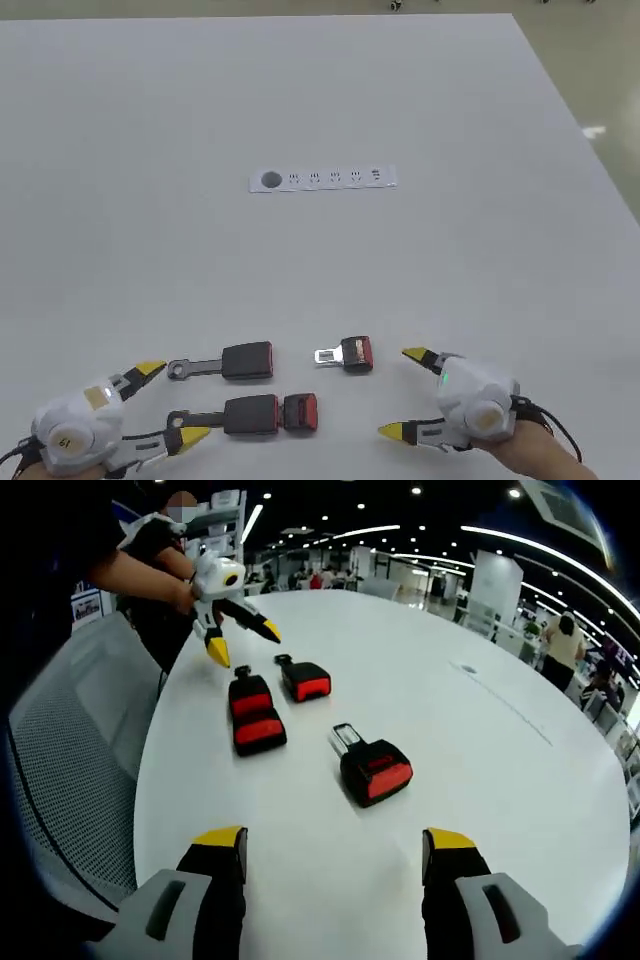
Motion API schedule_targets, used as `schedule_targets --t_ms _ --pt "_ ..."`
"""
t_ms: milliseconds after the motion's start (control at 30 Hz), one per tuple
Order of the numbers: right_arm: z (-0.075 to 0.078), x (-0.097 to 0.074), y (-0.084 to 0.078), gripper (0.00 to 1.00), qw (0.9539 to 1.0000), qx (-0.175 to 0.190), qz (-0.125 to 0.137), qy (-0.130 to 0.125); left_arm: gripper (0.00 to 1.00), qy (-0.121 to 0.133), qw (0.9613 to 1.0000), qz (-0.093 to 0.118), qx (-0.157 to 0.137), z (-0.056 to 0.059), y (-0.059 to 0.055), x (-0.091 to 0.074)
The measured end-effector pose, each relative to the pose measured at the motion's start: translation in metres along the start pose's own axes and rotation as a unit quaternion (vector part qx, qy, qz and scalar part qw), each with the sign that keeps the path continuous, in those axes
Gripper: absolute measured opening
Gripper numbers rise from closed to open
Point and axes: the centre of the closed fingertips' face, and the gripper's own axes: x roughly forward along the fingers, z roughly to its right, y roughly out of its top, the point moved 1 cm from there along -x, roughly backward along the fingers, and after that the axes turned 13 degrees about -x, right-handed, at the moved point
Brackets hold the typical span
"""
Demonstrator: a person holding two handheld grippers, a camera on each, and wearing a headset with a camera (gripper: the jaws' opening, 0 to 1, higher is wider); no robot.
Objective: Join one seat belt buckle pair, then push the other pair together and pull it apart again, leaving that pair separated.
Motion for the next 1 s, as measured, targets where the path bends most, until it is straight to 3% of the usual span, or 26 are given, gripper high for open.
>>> schedule_targets --t_ms 233,500,733,1000 --pt "-0.008 -0.001 0.011 0.82 0.9984 0.027 0.033 -0.036 0.89 0.006 0.9992 0.037 -0.011 0.010 -0.002 -0.003" --pt "-0.008 -0.002 0.024 0.96 0.9937 0.043 0.063 -0.083 0.92 0.018 0.9985 0.052 -0.006 0.016 -0.002 -0.004" --pt "-0.016 -0.001 0.027 0.99 0.9921 0.058 0.068 -0.088 0.98 0.024 0.9979 0.058 -0.014 0.022 -0.004 -0.006" --pt "-0.021 -0.001 0.028 0.99 0.9905 0.069 0.072 -0.095 1.00 0.043 0.9965 0.069 -0.021 0.011 -0.001 -0.013"
